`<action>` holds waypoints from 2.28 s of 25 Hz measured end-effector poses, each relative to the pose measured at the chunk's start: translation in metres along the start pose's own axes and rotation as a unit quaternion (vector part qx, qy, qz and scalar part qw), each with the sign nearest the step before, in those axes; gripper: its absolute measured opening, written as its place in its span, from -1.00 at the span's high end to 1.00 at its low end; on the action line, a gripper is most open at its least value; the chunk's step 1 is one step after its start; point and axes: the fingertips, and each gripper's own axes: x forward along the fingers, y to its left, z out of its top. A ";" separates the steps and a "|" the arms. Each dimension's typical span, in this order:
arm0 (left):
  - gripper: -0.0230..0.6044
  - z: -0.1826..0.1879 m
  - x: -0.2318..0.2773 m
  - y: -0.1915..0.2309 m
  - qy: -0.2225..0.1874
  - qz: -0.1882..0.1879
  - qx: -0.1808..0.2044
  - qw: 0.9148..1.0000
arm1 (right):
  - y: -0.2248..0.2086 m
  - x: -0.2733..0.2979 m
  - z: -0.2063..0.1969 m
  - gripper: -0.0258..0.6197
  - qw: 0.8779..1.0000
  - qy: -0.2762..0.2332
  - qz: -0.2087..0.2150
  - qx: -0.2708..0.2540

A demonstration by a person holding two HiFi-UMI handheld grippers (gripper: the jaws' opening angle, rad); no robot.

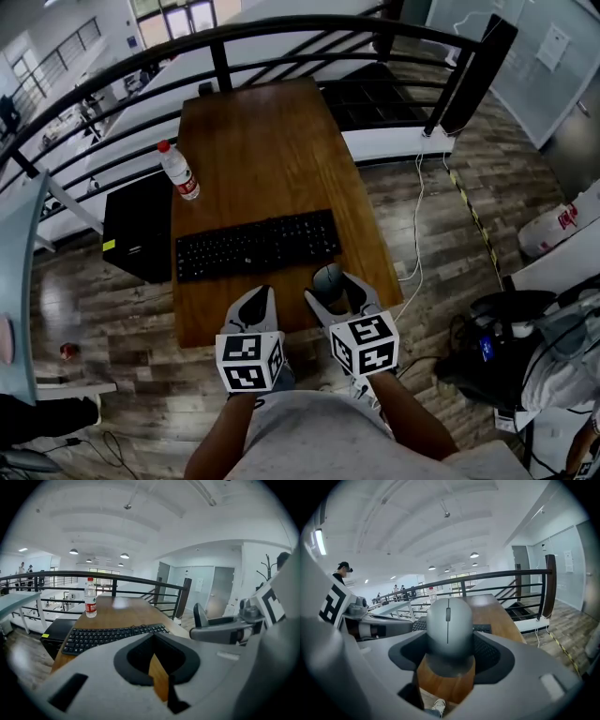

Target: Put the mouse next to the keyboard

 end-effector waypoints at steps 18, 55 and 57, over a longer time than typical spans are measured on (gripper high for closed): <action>0.95 0.028 0.055 0.079 0.022 -0.064 -0.012 0.998 | -0.011 0.083 0.032 -0.02 0.996 0.035 -0.080 0.009; 0.95 0.044 0.180 0.028 0.044 0.000 -0.028 0.999 | -0.197 0.127 -0.012 -0.02 0.984 0.160 -0.076 0.023; 0.95 0.043 0.182 0.028 0.046 0.003 -0.028 0.999 | -0.201 0.130 -0.019 -0.02 0.981 0.175 -0.077 0.025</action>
